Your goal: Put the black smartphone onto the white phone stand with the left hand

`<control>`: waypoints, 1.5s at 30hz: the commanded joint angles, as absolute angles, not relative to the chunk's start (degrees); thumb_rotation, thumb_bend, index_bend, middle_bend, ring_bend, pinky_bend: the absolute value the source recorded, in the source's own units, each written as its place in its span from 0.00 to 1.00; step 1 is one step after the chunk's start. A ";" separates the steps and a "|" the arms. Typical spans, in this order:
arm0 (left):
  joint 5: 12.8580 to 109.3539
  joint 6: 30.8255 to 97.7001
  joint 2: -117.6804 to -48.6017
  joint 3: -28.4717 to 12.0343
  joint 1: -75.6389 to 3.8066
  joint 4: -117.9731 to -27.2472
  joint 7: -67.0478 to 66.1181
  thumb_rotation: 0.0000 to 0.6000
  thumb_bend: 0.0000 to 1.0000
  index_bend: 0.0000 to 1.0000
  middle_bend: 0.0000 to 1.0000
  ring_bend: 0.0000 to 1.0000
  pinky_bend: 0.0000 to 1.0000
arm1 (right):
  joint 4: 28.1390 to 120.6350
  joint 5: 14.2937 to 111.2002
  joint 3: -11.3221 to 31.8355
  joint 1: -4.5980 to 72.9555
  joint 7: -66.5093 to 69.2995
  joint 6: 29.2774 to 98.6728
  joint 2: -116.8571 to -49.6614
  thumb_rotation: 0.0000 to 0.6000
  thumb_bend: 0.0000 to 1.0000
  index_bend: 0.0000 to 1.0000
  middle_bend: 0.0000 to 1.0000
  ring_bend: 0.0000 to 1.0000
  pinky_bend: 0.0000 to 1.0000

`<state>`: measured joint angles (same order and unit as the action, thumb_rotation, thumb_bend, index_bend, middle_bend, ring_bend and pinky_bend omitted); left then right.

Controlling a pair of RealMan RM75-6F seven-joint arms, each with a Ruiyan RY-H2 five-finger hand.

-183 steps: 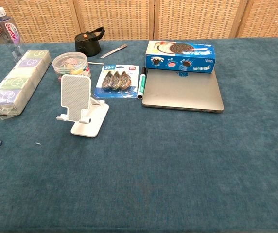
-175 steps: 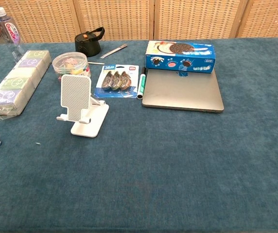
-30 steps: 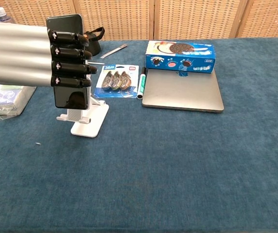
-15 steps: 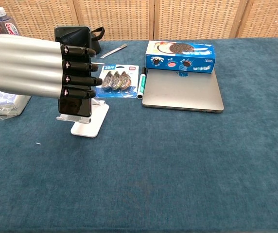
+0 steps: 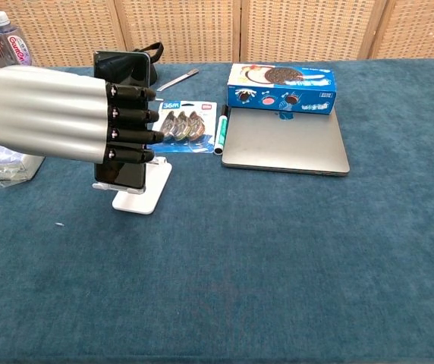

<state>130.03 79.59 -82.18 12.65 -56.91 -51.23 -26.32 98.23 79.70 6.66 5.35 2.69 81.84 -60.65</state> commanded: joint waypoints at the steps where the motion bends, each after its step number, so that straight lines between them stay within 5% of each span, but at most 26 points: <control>1: 130.03 79.53 -82.47 12.81 -56.85 -50.90 -26.21 1.00 0.18 0.53 0.35 0.32 0.43 | 98.17 79.67 6.66 5.36 2.73 81.82 -60.64 1.00 0.00 0.00 0.00 0.00 0.00; 12: 129.57 79.84 -83.45 13.33 -56.10 -49.58 -26.02 1.00 0.18 0.51 0.31 0.31 0.41 | 98.27 79.78 6.60 5.27 3.31 81.83 -60.31 1.00 0.00 0.00 0.00 0.00 0.00; 19: 128.48 78.39 -82.16 13.24 -55.88 -51.04 -27.11 1.00 0.15 0.19 0.01 0.10 0.23 | 98.41 79.79 6.58 5.34 3.22 81.74 -60.34 1.00 0.00 0.00 0.00 0.00 0.00; 25: 128.29 77.63 -80.73 13.25 -56.15 -53.78 -27.62 1.00 0.11 0.01 0.00 0.00 0.16 | 98.56 79.75 6.60 5.38 2.96 81.76 -60.44 1.00 0.00 0.00 0.00 0.00 0.00; 30: 128.34 78.85 -78.44 12.74 -56.26 -56.67 -28.24 1.00 0.08 0.00 0.00 0.00 0.14 | 98.69 79.64 6.62 5.40 2.79 81.74 -60.43 1.00 0.00 0.00 0.00 0.00 0.00; 37: 124.20 87.05 -71.39 10.29 -52.19 -65.13 -26.20 1.00 0.00 0.00 0.00 0.00 0.09 | 98.82 79.85 6.50 5.38 3.04 81.68 -60.29 1.00 0.00 0.00 0.00 0.00 0.00; 41: 115.28 99.96 -69.93 7.10 -42.63 -71.13 -19.79 1.00 0.00 0.00 0.00 0.00 0.02 | 99.07 80.31 6.38 5.25 3.14 82.04 -60.21 1.00 0.00 0.00 0.00 0.00 0.00; 45: 106.04 105.26 -70.94 5.53 -33.94 -74.20 -15.97 1.00 0.00 0.00 0.00 0.00 0.01 | 99.34 80.69 6.21 5.17 2.89 82.27 -60.22 1.00 0.00 0.00 0.00 0.00 0.00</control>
<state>114.68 100.31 -71.17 7.86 -41.98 -69.76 -20.65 99.30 80.64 6.24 5.18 2.93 82.24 -60.21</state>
